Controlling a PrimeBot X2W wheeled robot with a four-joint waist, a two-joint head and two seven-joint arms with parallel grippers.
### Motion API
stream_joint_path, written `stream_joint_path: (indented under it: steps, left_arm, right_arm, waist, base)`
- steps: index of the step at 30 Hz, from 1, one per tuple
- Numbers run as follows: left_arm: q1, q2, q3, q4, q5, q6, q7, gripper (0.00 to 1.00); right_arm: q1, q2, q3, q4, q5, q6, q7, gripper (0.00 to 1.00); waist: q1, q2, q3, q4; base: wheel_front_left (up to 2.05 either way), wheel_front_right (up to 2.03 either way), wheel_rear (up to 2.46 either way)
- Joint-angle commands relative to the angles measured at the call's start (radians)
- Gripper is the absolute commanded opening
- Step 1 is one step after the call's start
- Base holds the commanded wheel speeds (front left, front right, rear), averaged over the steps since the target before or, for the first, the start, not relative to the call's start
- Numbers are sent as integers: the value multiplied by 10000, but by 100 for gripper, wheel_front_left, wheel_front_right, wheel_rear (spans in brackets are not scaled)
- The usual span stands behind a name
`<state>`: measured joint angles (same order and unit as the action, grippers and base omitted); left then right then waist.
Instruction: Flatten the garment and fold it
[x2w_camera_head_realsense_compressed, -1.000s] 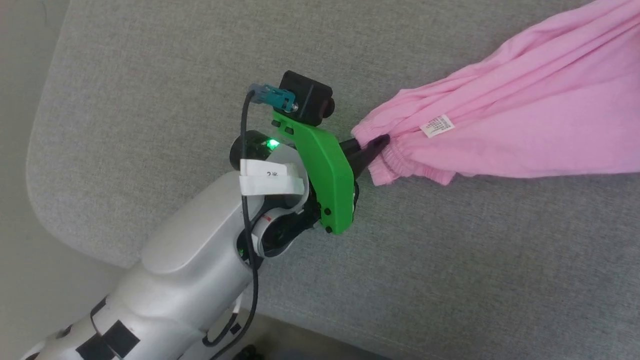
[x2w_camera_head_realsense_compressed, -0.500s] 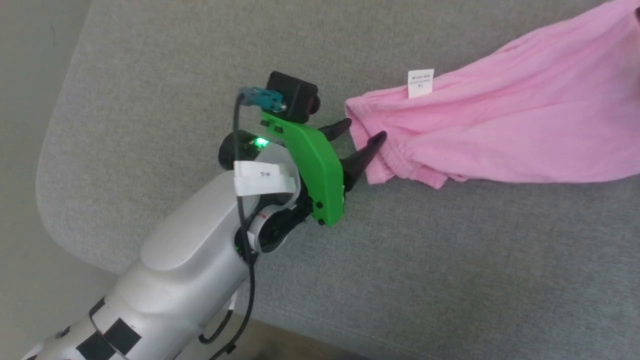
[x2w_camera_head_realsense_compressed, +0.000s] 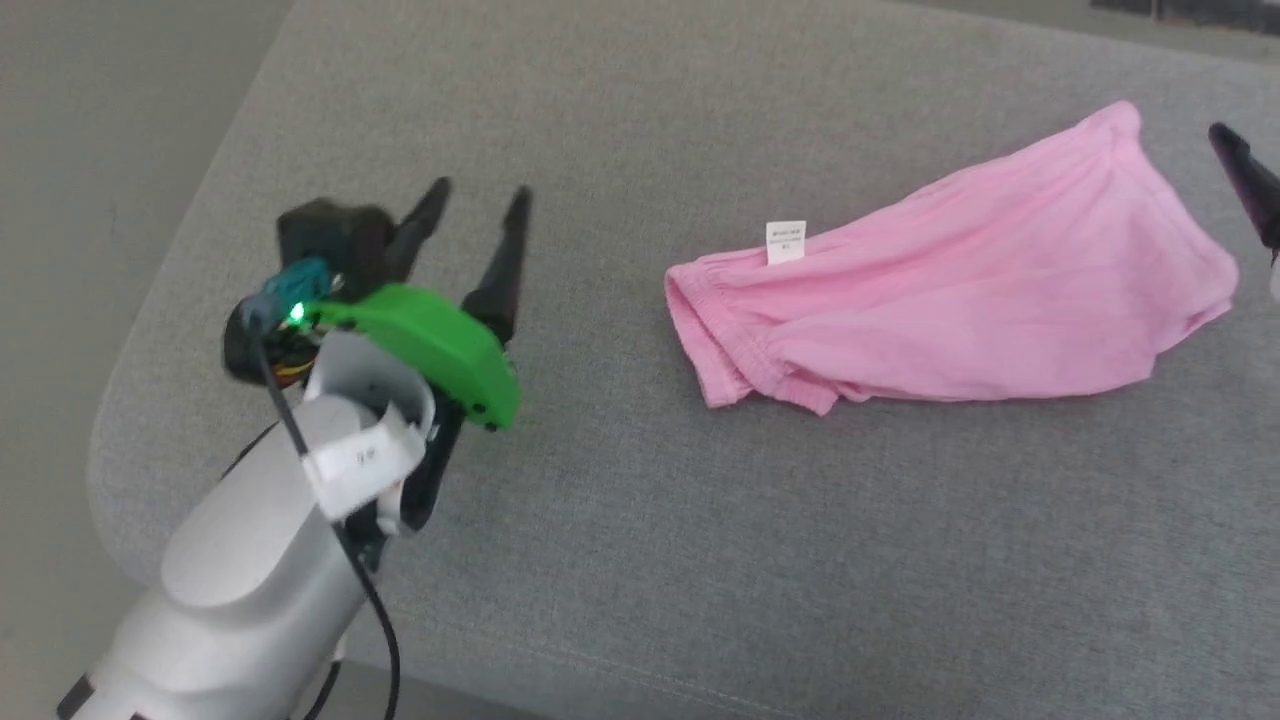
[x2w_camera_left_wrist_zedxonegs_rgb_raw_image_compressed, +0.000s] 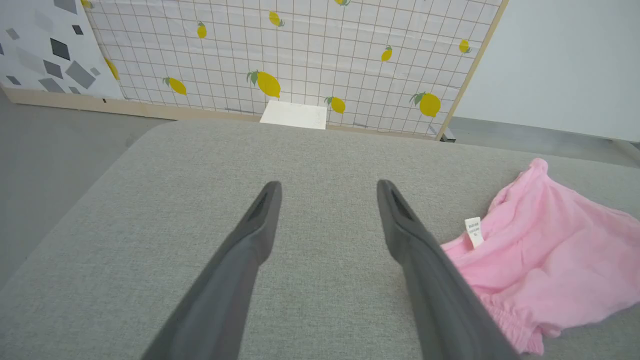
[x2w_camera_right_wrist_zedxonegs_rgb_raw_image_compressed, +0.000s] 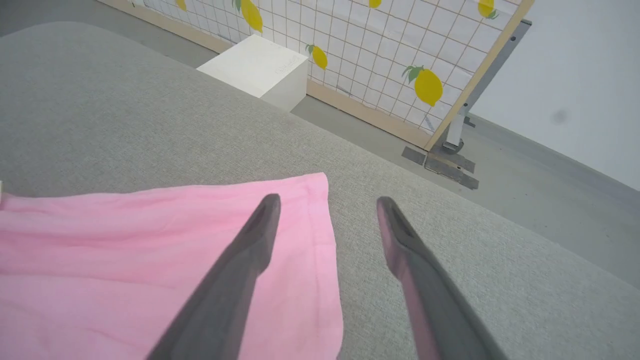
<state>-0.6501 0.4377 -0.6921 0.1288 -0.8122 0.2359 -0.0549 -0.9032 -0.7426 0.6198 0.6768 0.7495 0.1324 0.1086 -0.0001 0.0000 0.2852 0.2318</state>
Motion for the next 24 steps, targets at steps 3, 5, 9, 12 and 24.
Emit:
stream_joint_path:
  steps: [3, 5, 9, 12, 24]
  left_arm:
    - [533, 416, -178, 95, 989, 430, -876, 100]
    - [820, 615, -386, 125, 1473, 622, -1243, 100]
    - [1415, 849, -848, 84, 2139, 881, -1554, 100]
    - [1745, 923, -1163, -24, 2552, 1014, -1700, 100]
    - [2369, 484, -1349, -468, 2801, 1357, -1961, 100]
  right_arm:
    - [517, 120, -243, 129, 229, -17, -33, 100]
    - [720, 213, -418, 256, 419, -17, 200, 100]
    - [941, 398, -810, 521, 916, -17, 1049, 100]
    - [938, 500, -1206, 846, 1229, -17, 1712, 100]
    - [139, 500, -1851, 2034, 941, -17, 3864, 100]
  waist:
    - [1, 0, -427, -193]
    - [1, 0, -420, -147]
    - [1, 0, -313, -9]
    - [1, 0, -196, 135]
    - [1, 0, 732, 937]
  base:
    - [0, 0, 0]
    - [0, 0, 0]
    - [0, 0, 0]
    - [0, 0, 0]
    - [0, 0, 0]
